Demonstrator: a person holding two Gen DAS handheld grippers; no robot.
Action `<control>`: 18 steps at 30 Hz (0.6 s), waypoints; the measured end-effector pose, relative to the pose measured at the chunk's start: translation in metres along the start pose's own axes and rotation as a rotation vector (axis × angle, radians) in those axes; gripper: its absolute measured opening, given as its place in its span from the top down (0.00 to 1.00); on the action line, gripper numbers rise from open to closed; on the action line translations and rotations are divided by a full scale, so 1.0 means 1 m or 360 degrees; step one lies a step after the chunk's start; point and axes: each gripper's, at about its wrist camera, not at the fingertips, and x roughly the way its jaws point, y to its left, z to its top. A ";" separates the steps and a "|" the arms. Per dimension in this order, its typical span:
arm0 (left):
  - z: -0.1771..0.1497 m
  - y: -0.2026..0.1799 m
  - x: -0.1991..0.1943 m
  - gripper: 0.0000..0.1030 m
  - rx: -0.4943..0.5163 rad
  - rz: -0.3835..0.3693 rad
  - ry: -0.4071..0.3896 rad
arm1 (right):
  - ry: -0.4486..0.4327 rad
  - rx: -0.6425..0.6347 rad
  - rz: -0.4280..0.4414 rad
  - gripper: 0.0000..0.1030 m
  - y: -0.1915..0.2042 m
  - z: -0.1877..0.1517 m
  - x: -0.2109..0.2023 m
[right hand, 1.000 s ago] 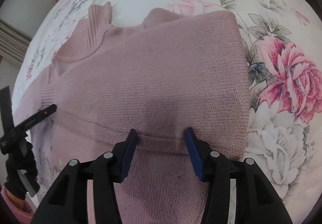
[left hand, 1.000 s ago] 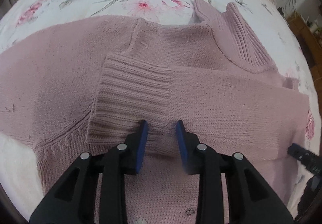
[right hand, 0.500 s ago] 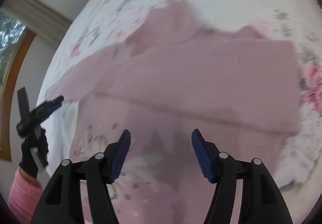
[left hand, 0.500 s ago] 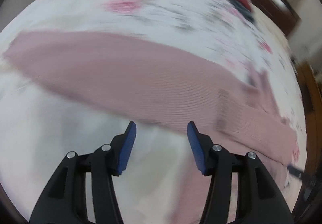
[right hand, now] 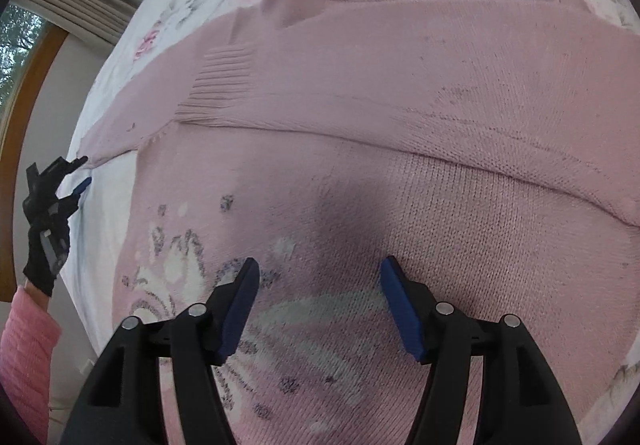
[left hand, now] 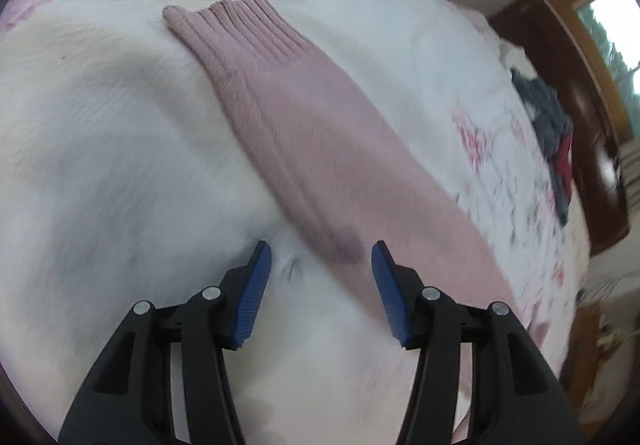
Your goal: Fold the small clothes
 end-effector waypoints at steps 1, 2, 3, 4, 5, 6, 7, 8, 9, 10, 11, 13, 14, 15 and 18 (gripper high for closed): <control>0.004 0.001 0.002 0.49 -0.0025 -0.0019 -0.0012 | 0.0001 0.0004 0.0007 0.38 -0.002 0.000 0.001; 0.008 0.001 0.004 0.50 -0.0059 -0.0039 -0.0024 | 0.0001 0.0004 0.0009 0.38 -0.002 -0.001 0.002; 0.011 0.001 0.008 0.51 -0.0084 -0.0054 -0.0032 | -0.0001 0.0002 0.0009 0.38 -0.004 -0.001 0.002; 0.015 0.002 0.008 0.51 -0.0105 -0.0069 -0.0040 | -0.0001 -0.0002 0.0005 0.38 -0.004 -0.001 0.003; 0.019 0.002 0.011 0.51 -0.0118 -0.0077 -0.0049 | -0.0002 -0.0006 0.0001 0.38 -0.005 -0.001 0.003; 0.022 0.006 0.009 0.56 -0.0122 -0.0080 -0.0055 | -0.0002 -0.0011 -0.0005 0.38 -0.005 -0.001 0.004; 0.024 0.006 0.010 0.64 -0.0122 -0.0076 -0.0061 | -0.0002 -0.0015 -0.0008 0.37 -0.004 0.000 0.005; 0.026 0.005 0.011 0.68 -0.0124 -0.0074 -0.0058 | -0.0003 -0.0021 -0.0009 0.36 -0.004 0.000 0.006; 0.028 0.007 0.011 0.75 -0.0131 -0.0079 -0.0056 | -0.0005 -0.0027 -0.0007 0.34 -0.003 0.000 0.007; 0.029 0.009 0.010 0.80 -0.0139 -0.0085 -0.0058 | -0.0007 -0.0036 -0.0008 0.34 -0.002 -0.001 0.007; 0.030 0.008 0.010 0.83 -0.0143 -0.0099 -0.0060 | -0.0010 -0.0044 -0.0012 0.34 -0.001 -0.001 0.008; 0.031 0.004 0.010 0.88 -0.0129 -0.0104 -0.0069 | -0.0014 -0.0062 -0.0021 0.34 0.001 -0.002 0.009; 0.032 0.001 0.008 0.89 -0.0113 -0.0102 -0.0078 | -0.0016 -0.0066 -0.0021 0.34 0.001 -0.002 0.009; 0.032 0.000 0.005 0.90 -0.0104 -0.0103 -0.0090 | -0.0018 -0.0066 -0.0019 0.34 0.001 -0.003 0.009; 0.028 -0.013 -0.006 0.91 -0.0065 -0.0123 -0.0135 | -0.0027 -0.0045 -0.0002 0.34 -0.001 -0.005 0.005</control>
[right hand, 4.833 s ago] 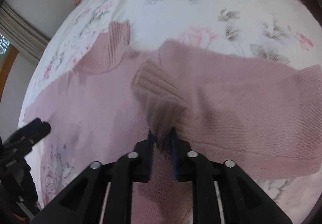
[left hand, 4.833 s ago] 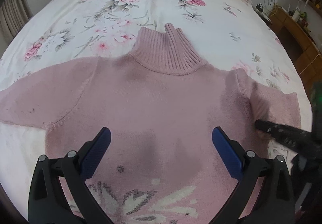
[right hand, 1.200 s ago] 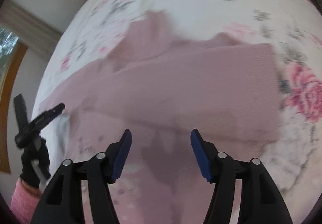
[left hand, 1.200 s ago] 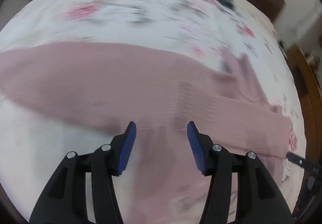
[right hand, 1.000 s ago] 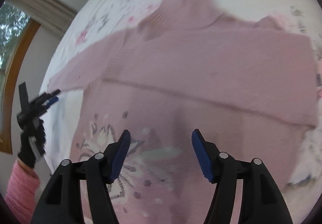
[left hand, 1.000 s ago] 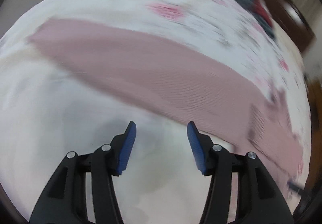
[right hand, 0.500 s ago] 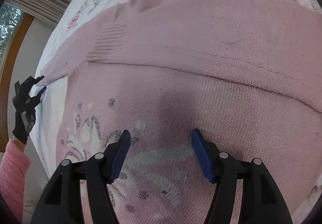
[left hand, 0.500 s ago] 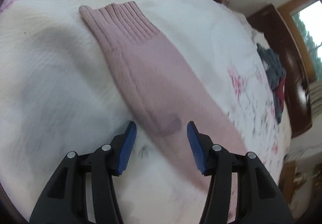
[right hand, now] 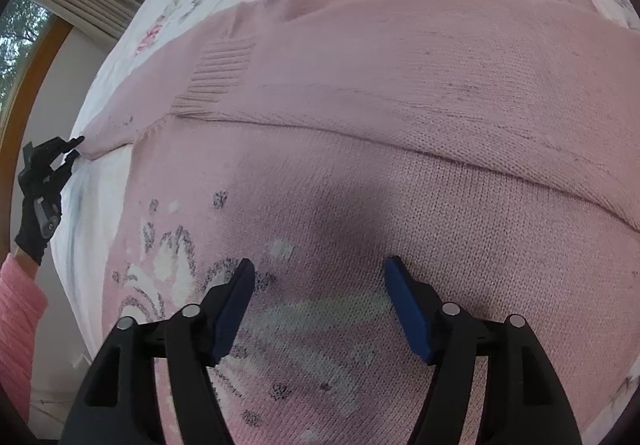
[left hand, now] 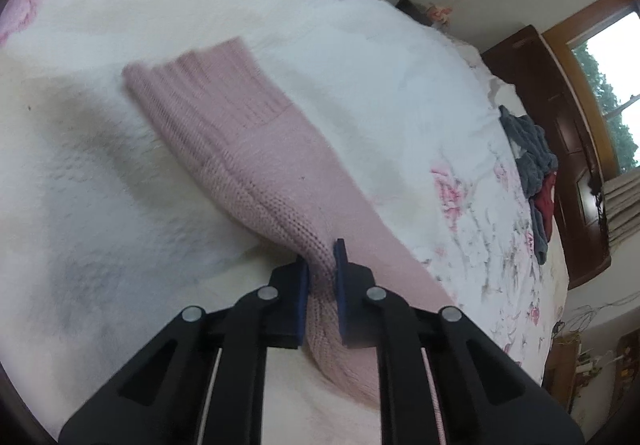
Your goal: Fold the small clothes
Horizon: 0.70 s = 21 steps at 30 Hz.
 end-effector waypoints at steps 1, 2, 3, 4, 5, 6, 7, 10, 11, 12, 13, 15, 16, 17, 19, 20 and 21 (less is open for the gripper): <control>-0.003 -0.011 -0.006 0.91 0.0053 -0.0015 -0.0016 | -0.0004 0.0002 0.0000 0.34 -0.001 0.000 -0.002; -0.005 -0.019 -0.010 0.91 0.0097 -0.0026 -0.0026 | -0.0009 0.0001 -0.0006 0.34 0.000 -0.001 -0.004; -0.009 -0.031 -0.014 0.91 0.0152 -0.0044 -0.0035 | -0.0015 0.0000 -0.0012 0.34 0.001 -0.002 -0.006; -0.014 -0.042 -0.019 0.92 0.0205 -0.0070 -0.0038 | -0.0023 -0.0004 -0.0023 0.34 0.001 -0.004 -0.010; -0.022 -0.057 -0.025 0.92 0.0272 -0.0109 -0.0038 | -0.0041 -0.0008 -0.0041 0.34 0.001 -0.005 -0.015; -0.027 -0.068 -0.029 0.92 0.0320 -0.0133 -0.0035 | -0.0059 -0.0007 -0.0054 0.34 0.000 -0.006 -0.019; -0.035 -0.080 -0.033 0.92 0.0376 -0.0158 -0.0033 | -0.0084 -0.0004 -0.0061 0.34 -0.001 -0.007 -0.026; -0.063 -0.116 -0.042 0.92 0.0509 -0.0244 -0.0012 | -0.0136 0.0013 -0.0057 0.34 -0.008 -0.011 -0.043; -0.074 -0.130 -0.043 0.92 0.0546 -0.0281 0.0003 | -0.0152 0.0017 -0.0064 0.34 -0.010 -0.012 -0.049; -0.083 -0.139 -0.044 0.92 0.0568 -0.0308 0.0014 | -0.0167 0.0020 -0.0069 0.34 -0.013 -0.014 -0.056; -0.095 -0.154 -0.043 0.92 0.0594 -0.0346 0.0037 | -0.0174 0.0023 -0.0070 0.34 -0.014 -0.015 -0.059; -0.115 -0.171 -0.040 0.92 0.0645 -0.0378 0.0063 | -0.0193 0.0033 -0.0078 0.34 -0.018 -0.018 -0.068; -0.126 -0.182 -0.039 0.92 0.0680 -0.0390 0.0071 | -0.0204 0.0037 -0.0084 0.34 -0.021 -0.020 -0.073; -0.140 -0.194 -0.036 0.92 0.0717 -0.0409 0.0080 | -0.0214 0.0040 -0.0087 0.34 -0.023 -0.022 -0.076; -0.163 -0.208 -0.031 0.92 0.0740 -0.0448 0.0108 | -0.0225 0.0051 -0.0097 0.34 -0.028 -0.025 -0.080; -0.180 -0.218 -0.027 0.92 0.0740 -0.0484 0.0141 | -0.0227 0.0060 -0.0099 0.34 -0.030 -0.026 -0.081; -0.190 -0.221 -0.024 0.92 0.0742 -0.0499 0.0158 | -0.0229 0.0069 -0.0095 0.34 -0.033 -0.027 -0.082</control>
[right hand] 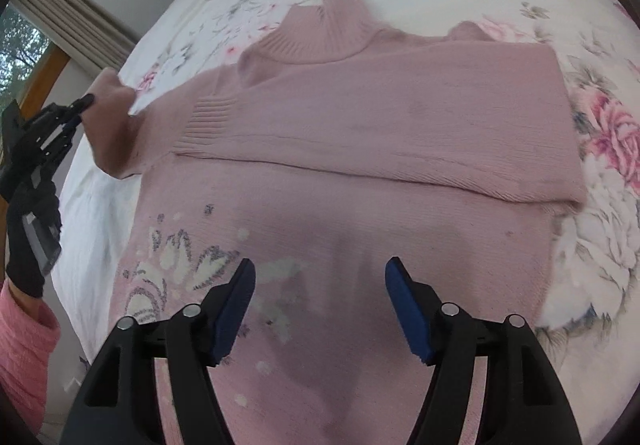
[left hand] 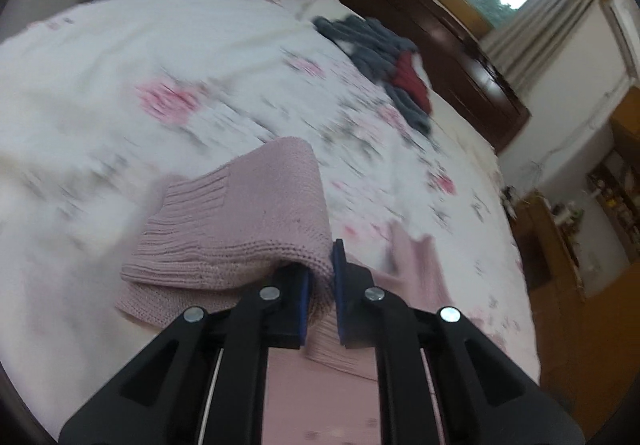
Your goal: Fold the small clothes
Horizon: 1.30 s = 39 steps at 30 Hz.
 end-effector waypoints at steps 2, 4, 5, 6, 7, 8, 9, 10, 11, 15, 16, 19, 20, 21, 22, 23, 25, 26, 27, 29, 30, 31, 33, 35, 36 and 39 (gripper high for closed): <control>-0.021 -0.019 0.015 0.92 0.0006 -0.0034 0.0029 | -0.0001 0.0015 -0.0002 0.34 -0.006 -0.002 -0.001; -0.036 -0.028 0.027 0.92 0.0000 -0.0055 0.0057 | -0.0003 0.0030 -0.0003 0.34 -0.013 -0.005 -0.002; -0.046 -0.035 0.036 0.92 -0.0008 -0.0062 0.0078 | -0.0002 0.0036 -0.0004 0.34 -0.016 -0.006 -0.003; -0.054 -0.038 0.041 0.92 -0.0013 -0.0066 0.0094 | -0.0002 0.0042 -0.0005 0.34 -0.018 -0.006 -0.003; -0.061 -0.039 0.046 0.92 -0.0020 -0.0067 0.0111 | 0.0000 0.0050 -0.0006 0.34 -0.020 -0.008 -0.002; -0.068 -0.040 0.053 0.92 -0.0029 -0.0062 0.0134 | 0.0002 0.0057 -0.0006 0.34 -0.023 -0.008 -0.002; -0.075 -0.039 0.058 0.92 -0.0034 -0.0055 0.0155 | 0.0003 0.0063 -0.0004 0.34 -0.026 -0.010 -0.002; -0.084 -0.037 0.066 0.92 -0.0038 -0.0045 0.0185 | 0.0004 0.0072 -0.0003 0.34 -0.028 -0.010 -0.001; -0.089 -0.036 0.071 0.92 -0.0041 -0.0039 0.0205 | 0.0005 0.0080 -0.0002 0.34 -0.030 -0.011 -0.001; -0.107 -0.022 0.092 0.91 -0.0100 -0.0009 0.0313 | 0.0018 0.0108 0.0010 0.34 -0.035 -0.013 0.005; -0.112 -0.017 0.099 0.91 -0.0116 0.0001 0.0348 | 0.0024 0.0115 0.0010 0.34 -0.036 -0.013 0.007; -0.122 -0.008 0.106 0.88 -0.0117 0.0009 0.0397 | 0.0037 0.0134 0.0007 0.34 -0.038 -0.014 0.013; -0.125 -0.009 0.106 0.88 -0.0113 0.0004 0.0399 | 0.0039 0.0138 0.0006 0.34 -0.038 -0.014 0.014; -0.128 -0.008 0.104 0.88 -0.0108 -0.0002 0.0404 | 0.0042 0.0141 0.0004 0.34 -0.038 -0.015 0.015; -0.129 -0.009 0.101 0.87 -0.0093 -0.0004 0.0417 | 0.0046 0.0147 0.0004 0.34 -0.039 -0.014 0.016; -0.131 -0.011 0.097 0.87 -0.0068 -0.0009 0.0435 | 0.0050 0.0150 0.0006 0.34 -0.039 -0.014 0.017; -0.134 -0.012 0.086 0.83 -0.0024 -0.0039 0.0488 | 0.0057 0.0153 0.0006 0.34 -0.040 -0.013 0.017; -0.135 -0.011 0.074 0.82 -0.0019 -0.0087 0.0513 | 0.0062 0.0156 0.0007 0.34 -0.039 -0.011 0.018; -0.135 -0.008 0.063 0.82 -0.0013 -0.0124 0.0523 | 0.0066 0.0155 0.0009 0.33 -0.039 -0.009 0.018; -0.124 0.000 0.037 0.82 0.0025 -0.0116 0.0457 | 0.0071 0.0138 0.0015 0.33 -0.034 -0.003 0.017; -0.114 0.004 0.028 0.80 0.0044 -0.0074 0.0408 | 0.0069 0.0126 0.0029 0.33 -0.029 0.002 0.017; -0.104 0.010 0.022 0.78 0.0055 -0.0025 0.0368 | 0.0066 0.0114 0.0047 0.33 -0.022 0.008 0.017; -0.080 0.024 0.019 0.78 0.0062 0.0091 0.0304 | 0.0063 0.0098 0.0100 0.33 -0.007 0.021 0.019; -0.061 0.039 0.031 0.78 0.0060 0.0238 0.0313 | 0.0065 0.0065 0.0181 0.33 0.016 0.038 0.024; -0.057 0.045 0.039 0.78 0.0063 0.0292 0.0333 | 0.0072 0.0044 0.0210 0.33 0.028 0.047 0.028; -0.056 0.065 0.064 0.80 0.0043 0.0395 0.0433 | 0.0112 0.0026 0.0253 0.33 0.056 0.069 0.045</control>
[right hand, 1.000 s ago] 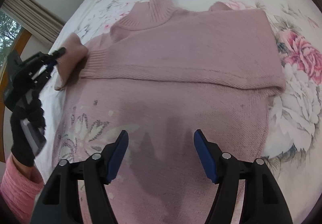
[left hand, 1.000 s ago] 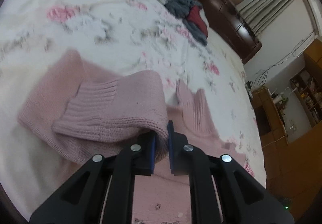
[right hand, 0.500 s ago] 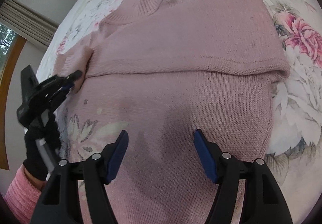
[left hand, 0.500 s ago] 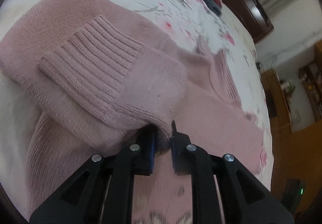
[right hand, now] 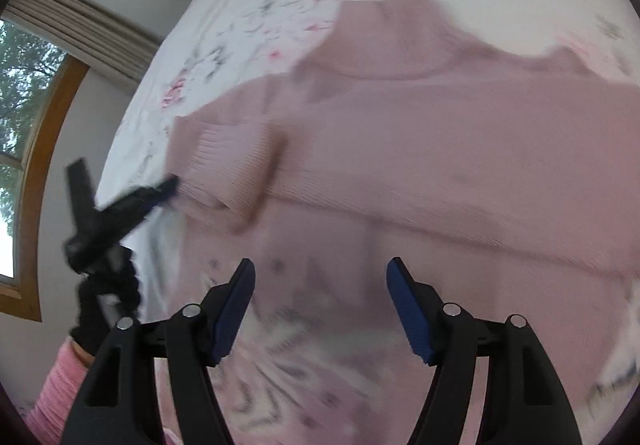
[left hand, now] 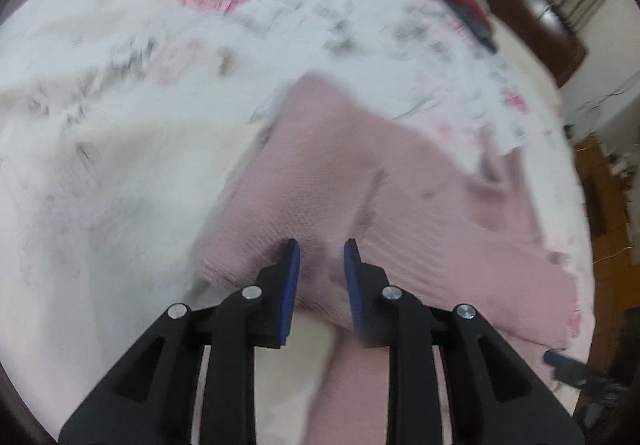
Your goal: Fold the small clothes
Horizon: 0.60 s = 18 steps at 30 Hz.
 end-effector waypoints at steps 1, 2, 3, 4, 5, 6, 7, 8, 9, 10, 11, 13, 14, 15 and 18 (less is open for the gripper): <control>0.000 0.003 0.007 0.80 -0.0001 -0.0003 0.0021 | 0.0019 0.0009 0.0022 0.33 0.006 0.007 0.007; -0.001 0.003 0.012 0.80 0.0031 0.0005 0.0031 | 0.0037 0.0019 0.0047 0.33 0.011 0.014 0.014; -0.001 0.000 0.016 0.80 0.0067 0.0021 0.0032 | 0.0056 0.0029 0.0071 0.33 0.016 0.019 0.021; -0.002 -0.002 0.018 0.80 0.0110 0.0046 0.0031 | 0.0081 0.0046 0.0094 0.33 0.021 0.027 0.031; -0.003 -0.004 0.019 0.80 0.0141 0.0066 0.0029 | 0.0099 0.0060 0.0110 0.33 0.025 0.032 0.039; -0.003 -0.006 0.018 0.80 0.0172 0.0080 0.0032 | 0.0118 0.0076 0.0127 0.33 0.029 0.036 0.047; -0.002 -0.007 0.016 0.79 0.0175 0.0074 0.0036 | 0.0144 0.0103 0.0151 0.33 0.033 0.042 0.057; 0.000 -0.006 0.010 0.79 0.0150 0.0042 0.0034 | 0.0160 0.0125 0.0166 0.33 0.036 0.045 0.064; 0.002 -0.001 0.002 0.79 0.0104 -0.0009 0.0023 | 0.0174 0.0144 0.0183 0.33 0.038 0.047 0.071; 0.003 0.001 -0.002 0.78 0.0081 -0.0031 0.0011 | 0.0193 0.0157 0.0207 0.33 0.042 0.050 0.080; 0.004 0.005 -0.008 0.77 0.0058 -0.0041 -0.0017 | 0.0208 0.0160 0.0216 0.33 0.044 0.052 0.086; 0.005 0.010 -0.021 0.71 0.0046 -0.0022 -0.0073 | 0.0246 0.0163 0.0212 0.33 0.051 0.055 0.101; 0.004 0.011 -0.025 0.71 0.0044 -0.0022 -0.0083 | 0.0260 0.0162 0.0210 0.33 0.053 0.055 0.107; 0.005 0.012 -0.029 0.71 0.0045 -0.0030 -0.0085 | 0.0277 0.0159 0.0207 0.40 0.055 0.054 0.112; 0.006 0.010 -0.034 0.71 0.0067 -0.0024 -0.0075 | 0.0302 0.0107 0.0166 0.76 0.060 0.052 0.121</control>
